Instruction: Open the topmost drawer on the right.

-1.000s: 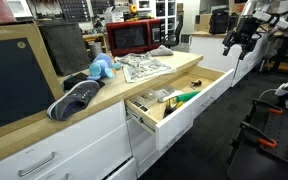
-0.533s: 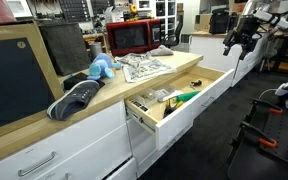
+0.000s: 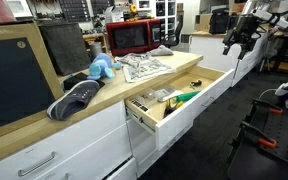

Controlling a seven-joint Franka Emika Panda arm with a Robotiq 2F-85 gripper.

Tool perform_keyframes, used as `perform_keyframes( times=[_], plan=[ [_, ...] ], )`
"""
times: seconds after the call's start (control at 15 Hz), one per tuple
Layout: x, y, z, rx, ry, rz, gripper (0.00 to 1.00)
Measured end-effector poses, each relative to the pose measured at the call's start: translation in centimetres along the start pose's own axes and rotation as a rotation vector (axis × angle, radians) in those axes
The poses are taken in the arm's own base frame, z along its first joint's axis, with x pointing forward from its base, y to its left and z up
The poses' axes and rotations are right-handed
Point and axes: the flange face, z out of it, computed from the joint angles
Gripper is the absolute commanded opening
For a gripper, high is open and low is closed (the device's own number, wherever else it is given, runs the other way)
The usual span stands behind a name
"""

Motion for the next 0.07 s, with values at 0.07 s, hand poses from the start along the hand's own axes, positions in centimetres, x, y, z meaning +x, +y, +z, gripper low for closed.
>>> perform_keyframes(
  times=[0.07],
  plan=[
    [0.04, -0.09, -0.03, 0.001, 0.001, -0.002, 1.00]
  ],
)
